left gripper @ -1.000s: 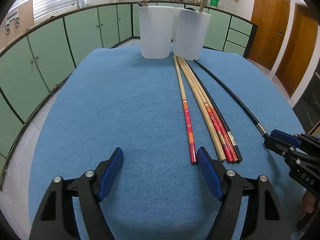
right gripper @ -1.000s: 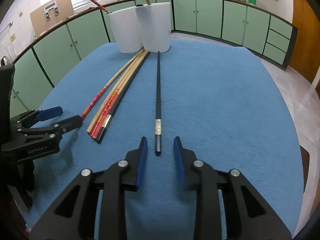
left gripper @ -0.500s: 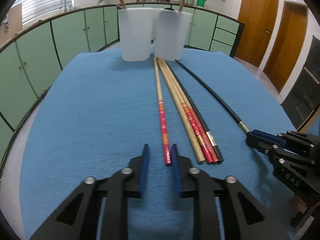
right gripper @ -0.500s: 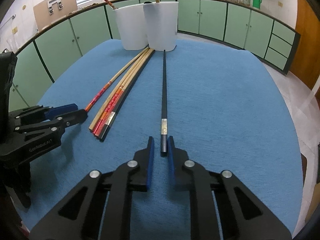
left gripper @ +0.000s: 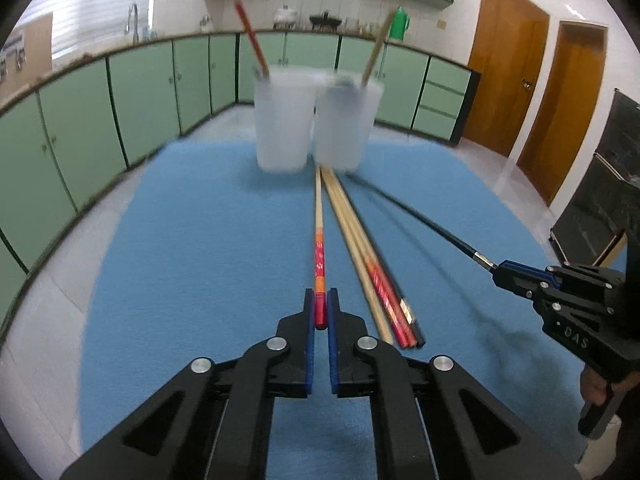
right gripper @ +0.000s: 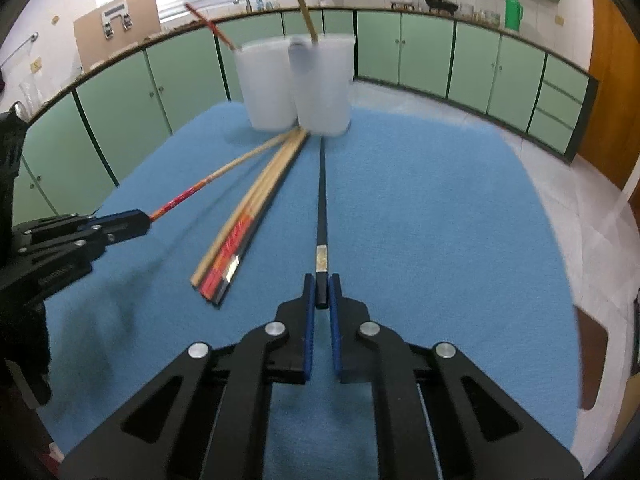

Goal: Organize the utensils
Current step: 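Lift both chopsticks and insert them upright into the white holder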

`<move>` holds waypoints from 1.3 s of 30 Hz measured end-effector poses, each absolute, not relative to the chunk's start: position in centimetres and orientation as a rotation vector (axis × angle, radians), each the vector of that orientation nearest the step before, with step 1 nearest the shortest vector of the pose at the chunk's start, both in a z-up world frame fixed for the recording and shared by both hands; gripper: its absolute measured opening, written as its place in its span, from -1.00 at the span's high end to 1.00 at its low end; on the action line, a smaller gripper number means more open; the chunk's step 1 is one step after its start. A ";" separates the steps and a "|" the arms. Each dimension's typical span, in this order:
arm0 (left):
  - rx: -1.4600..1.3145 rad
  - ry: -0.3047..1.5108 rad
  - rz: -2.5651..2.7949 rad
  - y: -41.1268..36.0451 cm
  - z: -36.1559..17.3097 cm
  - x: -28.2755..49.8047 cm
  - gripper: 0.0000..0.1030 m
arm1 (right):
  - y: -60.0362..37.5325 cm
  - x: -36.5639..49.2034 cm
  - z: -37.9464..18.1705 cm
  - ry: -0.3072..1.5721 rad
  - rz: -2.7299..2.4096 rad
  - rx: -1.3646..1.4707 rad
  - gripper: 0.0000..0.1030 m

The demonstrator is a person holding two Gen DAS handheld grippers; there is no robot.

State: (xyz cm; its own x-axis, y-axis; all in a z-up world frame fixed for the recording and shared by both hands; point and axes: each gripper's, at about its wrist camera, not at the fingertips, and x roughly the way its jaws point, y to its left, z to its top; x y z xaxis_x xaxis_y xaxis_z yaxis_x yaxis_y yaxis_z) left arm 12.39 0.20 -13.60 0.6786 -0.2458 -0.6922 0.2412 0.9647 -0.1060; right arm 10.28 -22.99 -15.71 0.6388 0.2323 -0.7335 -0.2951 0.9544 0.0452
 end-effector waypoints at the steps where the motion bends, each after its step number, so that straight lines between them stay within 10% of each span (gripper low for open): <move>1: -0.006 0.758 -0.275 0.4 -12.7 12.2 0.89 | -23.1 10.3 -15.1 0.813 0.302 -0.085 0.88; 39: 0.040 0.298 -0.371 0.9 7.8 20.8 0.90 | -25.1 22.2 9.8 0.479 0.395 -0.091 0.89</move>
State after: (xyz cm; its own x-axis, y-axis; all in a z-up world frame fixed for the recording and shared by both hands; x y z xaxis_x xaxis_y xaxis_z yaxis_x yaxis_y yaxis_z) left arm 20.82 0.93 7.78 0.8891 -0.3511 -0.2938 0.3627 0.9318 -0.0158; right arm 22.20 -25.06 9.81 0.8132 0.3489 -0.4659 -0.3910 0.9204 0.0067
